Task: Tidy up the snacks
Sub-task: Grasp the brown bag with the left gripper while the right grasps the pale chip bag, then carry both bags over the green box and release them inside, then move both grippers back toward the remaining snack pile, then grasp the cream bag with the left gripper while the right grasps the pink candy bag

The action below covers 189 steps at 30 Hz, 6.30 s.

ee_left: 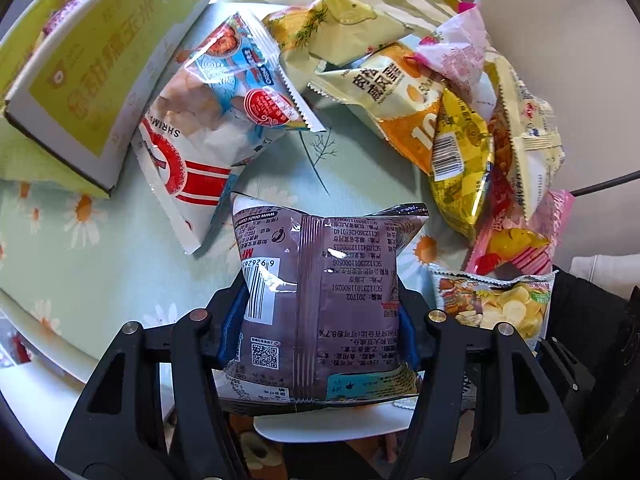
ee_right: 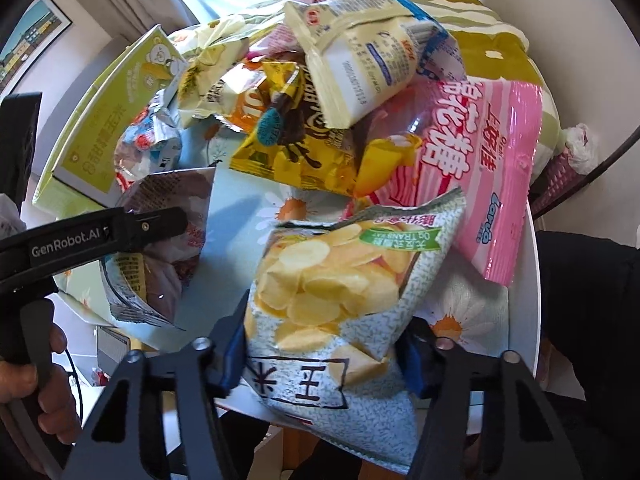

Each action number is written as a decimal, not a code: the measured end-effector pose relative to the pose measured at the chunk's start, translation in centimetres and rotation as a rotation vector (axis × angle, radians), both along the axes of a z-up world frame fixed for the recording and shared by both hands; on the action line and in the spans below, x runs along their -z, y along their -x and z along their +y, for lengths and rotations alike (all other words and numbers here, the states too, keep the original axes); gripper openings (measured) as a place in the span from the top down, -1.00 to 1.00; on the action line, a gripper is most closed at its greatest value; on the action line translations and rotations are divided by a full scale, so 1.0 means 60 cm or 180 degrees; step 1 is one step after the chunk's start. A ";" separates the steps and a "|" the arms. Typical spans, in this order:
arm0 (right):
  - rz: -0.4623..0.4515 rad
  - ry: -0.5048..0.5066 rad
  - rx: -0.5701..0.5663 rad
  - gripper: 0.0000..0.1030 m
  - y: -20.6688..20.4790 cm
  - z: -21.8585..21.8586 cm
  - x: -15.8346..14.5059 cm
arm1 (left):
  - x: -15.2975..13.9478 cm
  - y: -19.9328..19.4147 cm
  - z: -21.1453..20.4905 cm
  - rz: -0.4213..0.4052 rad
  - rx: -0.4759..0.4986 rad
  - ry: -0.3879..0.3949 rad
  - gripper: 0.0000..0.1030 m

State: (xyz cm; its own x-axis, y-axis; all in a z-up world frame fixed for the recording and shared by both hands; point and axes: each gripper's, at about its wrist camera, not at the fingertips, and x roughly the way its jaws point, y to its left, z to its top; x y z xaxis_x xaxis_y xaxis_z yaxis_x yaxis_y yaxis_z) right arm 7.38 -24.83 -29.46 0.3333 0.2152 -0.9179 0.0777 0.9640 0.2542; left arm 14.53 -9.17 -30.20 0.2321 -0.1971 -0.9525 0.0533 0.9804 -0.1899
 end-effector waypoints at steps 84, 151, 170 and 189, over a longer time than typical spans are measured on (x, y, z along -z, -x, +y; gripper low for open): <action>-0.0657 0.0166 -0.0568 -0.99 -0.326 0.523 -0.188 | -0.254 -0.207 0.595 -0.0968 -0.0135 -0.0242 -0.99; -0.0744 0.0373 0.0347 -0.99 0.022 -0.078 -0.159 | -0.198 0.018 -0.085 -0.1064 0.0798 -0.0203 -0.99; -0.0679 0.0305 0.0413 -0.99 -0.029 -0.132 -0.072 | -0.081 -0.128 -0.274 -0.0803 0.1404 0.0070 -0.99; -0.0875 0.0492 0.0190 -0.97 -0.065 -0.118 -0.031 | -0.052 -0.128 -0.315 -0.0711 0.1800 0.0411 -0.05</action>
State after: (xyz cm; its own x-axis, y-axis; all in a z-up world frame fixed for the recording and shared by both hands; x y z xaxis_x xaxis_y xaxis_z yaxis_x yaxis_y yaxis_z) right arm 11.30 -31.88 -27.62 0.5811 0.0529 -0.8121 0.0839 0.9887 0.1244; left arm 22.19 -28.08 -27.09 0.2490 -0.4582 -0.8532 0.6098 0.7586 -0.2294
